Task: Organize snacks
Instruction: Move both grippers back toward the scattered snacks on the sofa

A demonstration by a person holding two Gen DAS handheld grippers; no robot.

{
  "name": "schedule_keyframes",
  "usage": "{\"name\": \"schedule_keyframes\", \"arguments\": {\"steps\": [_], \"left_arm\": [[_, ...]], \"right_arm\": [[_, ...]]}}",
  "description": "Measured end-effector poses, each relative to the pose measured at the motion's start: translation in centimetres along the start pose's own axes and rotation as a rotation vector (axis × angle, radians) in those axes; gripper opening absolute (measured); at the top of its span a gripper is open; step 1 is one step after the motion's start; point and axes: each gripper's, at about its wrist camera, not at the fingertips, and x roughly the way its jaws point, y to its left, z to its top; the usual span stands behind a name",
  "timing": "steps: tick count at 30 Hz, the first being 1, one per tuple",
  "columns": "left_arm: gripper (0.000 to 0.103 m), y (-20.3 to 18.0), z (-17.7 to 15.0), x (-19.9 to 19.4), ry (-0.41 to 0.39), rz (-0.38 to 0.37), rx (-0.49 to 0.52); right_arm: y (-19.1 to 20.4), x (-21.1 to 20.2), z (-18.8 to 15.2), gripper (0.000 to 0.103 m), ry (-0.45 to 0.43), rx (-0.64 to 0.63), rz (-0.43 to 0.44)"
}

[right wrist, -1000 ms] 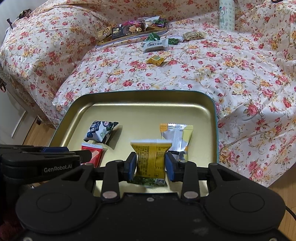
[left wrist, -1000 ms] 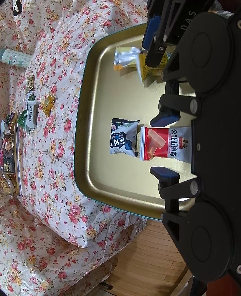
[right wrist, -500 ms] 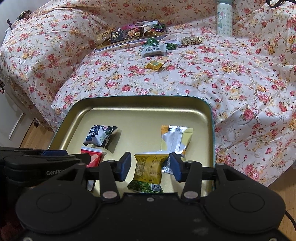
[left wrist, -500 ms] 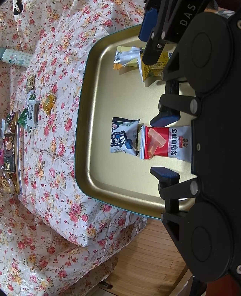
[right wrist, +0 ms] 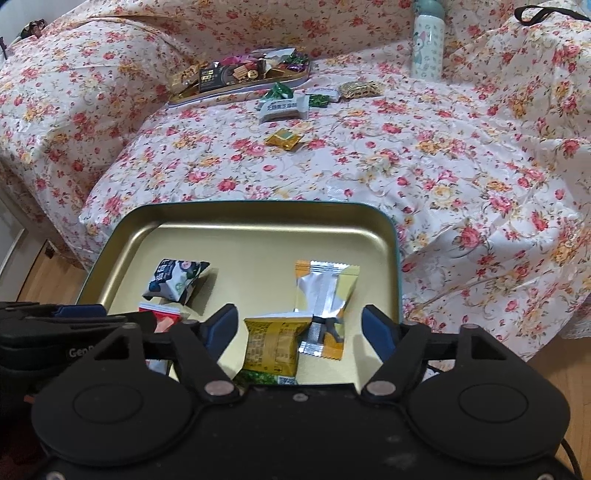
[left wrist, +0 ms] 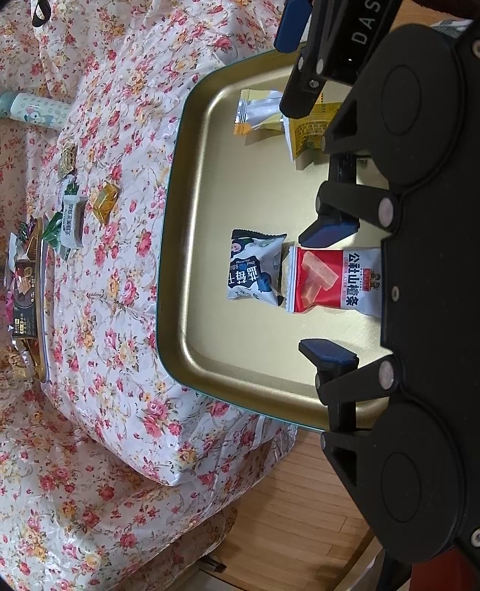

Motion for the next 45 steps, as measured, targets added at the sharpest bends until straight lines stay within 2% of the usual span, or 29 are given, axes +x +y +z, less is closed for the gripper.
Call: {"name": "schedule_keyframes", "arguments": {"steps": [8,16,20,21,33,37,45], "left_arm": [[0.06,-0.4,0.4,-0.8,-0.074,0.027,0.016],[0.066,-0.4,2.3,-1.4,-0.162,0.044,0.032],[0.066,-0.4,4.0,-1.6,-0.211,0.059,0.053],[0.066,-0.4,4.3,-1.6,-0.217,0.062,0.06],[0.066,-0.4,9.8,0.1,-0.268,0.053,0.084],[0.066,-0.4,11.7,1.8,-0.26,0.034,0.09],[0.066,-1.0,15.1,6.4,-0.194,0.013,0.119]], "right_arm": [[-0.3,-0.2,0.3,0.08,-0.027,0.012,-0.013],[-0.5,-1.6,1.3,0.087,-0.164,0.002,-0.043],[-0.7,-1.8,2.4,0.1,-0.233,-0.002,-0.047],[-0.6,-1.8,2.8,0.101,-0.235,-0.01,-0.051],[-1.6,1.0,7.8,0.1,-0.201,-0.01,-0.03],[-2.2,2.6,9.4,0.098,-0.172,-0.017,-0.033],[-3.7,6.8,11.9,0.085,-0.087,0.009,-0.05]]}}
